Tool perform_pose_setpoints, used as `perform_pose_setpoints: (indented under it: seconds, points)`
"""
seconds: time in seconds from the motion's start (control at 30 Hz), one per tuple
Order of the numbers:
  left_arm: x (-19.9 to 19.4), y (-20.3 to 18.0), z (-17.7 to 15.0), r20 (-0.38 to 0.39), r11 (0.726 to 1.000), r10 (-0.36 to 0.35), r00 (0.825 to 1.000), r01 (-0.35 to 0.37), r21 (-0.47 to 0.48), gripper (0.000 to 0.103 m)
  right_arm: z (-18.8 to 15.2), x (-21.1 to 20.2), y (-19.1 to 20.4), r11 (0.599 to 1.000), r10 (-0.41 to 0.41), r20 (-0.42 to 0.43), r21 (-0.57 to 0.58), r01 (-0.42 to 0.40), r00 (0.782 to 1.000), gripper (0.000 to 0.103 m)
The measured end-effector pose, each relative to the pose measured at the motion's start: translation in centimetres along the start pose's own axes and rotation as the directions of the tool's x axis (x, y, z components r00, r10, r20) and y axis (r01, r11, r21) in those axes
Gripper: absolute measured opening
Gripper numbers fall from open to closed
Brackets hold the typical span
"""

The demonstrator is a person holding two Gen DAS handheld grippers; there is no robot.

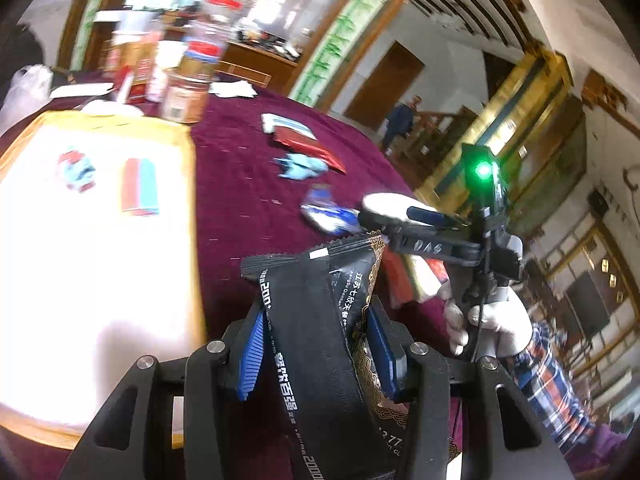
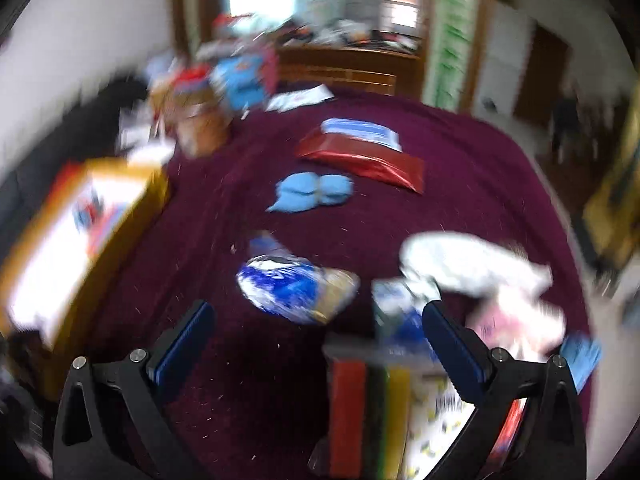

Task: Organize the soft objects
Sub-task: 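Place the black packet in the tray with the left gripper while the right places the blue-white bag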

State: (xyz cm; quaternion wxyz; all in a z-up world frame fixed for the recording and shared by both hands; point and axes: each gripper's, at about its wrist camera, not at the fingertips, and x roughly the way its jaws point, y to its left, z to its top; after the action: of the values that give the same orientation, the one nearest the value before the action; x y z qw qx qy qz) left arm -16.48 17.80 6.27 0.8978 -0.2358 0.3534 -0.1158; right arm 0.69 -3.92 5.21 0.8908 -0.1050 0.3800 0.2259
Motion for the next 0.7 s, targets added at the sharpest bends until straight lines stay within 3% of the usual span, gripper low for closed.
perform_pose_setpoints:
  seconds: [0.07,0.17,0.23,0.27,0.33,0.47,0.6,0.7]
  points:
    - [-1.2,1.6,-0.1,0.019,0.999,0.015,1.0,-0.015,-0.033,0.05,0.8,1.5,2.3,0.989,-0.052,-0.035,-0.14,0.046,0.998,0.103]
    - [-2.9,3.4,-0.2,0.05,0.997,0.045,0.998,-0.041,-0.065,0.05,1.5,4.4,3.9,0.965,-0.098,-0.099,-0.254,0.07,0.99,0.102]
    - [-4.4,4.9,0.0,0.072,0.993,0.08,0.994,-0.073,-0.089,0.05,1.6,6.2,3.9,0.959,-0.111,-0.144,-0.276,0.068,0.983,0.091]
    - [-5.1,5.7,0.1,0.081,0.991,0.099,0.992,-0.091,-0.1,0.05,1.5,7.2,3.8,0.956,-0.126,-0.175,-0.285,0.072,0.976,0.075]
    - [-6.1,7.1,0.4,0.097,0.984,0.138,0.986,-0.125,-0.124,0.05,1.3,8.2,3.4,0.963,-0.111,-0.221,-0.266,0.049,0.969,0.075]
    - [-6.9,9.9,1.1,0.095,0.967,0.204,0.974,-0.186,-0.177,0.05,1.3,6.8,2.3,0.984,-0.061,-0.184,-0.178,0.027,0.981,0.075]
    - [-6.2,12.0,2.5,0.041,0.945,0.271,0.962,-0.257,-0.201,0.05,1.9,4.7,2.1,0.991,-0.038,-0.14,-0.13,0.019,0.989,0.075]
    - [-5.2,12.9,4.3,-0.019,0.931,0.32,0.947,-0.318,-0.177,0.05,2.9,2.8,2.7,0.995,0.022,-0.117,-0.09,-0.032,0.993,0.075]
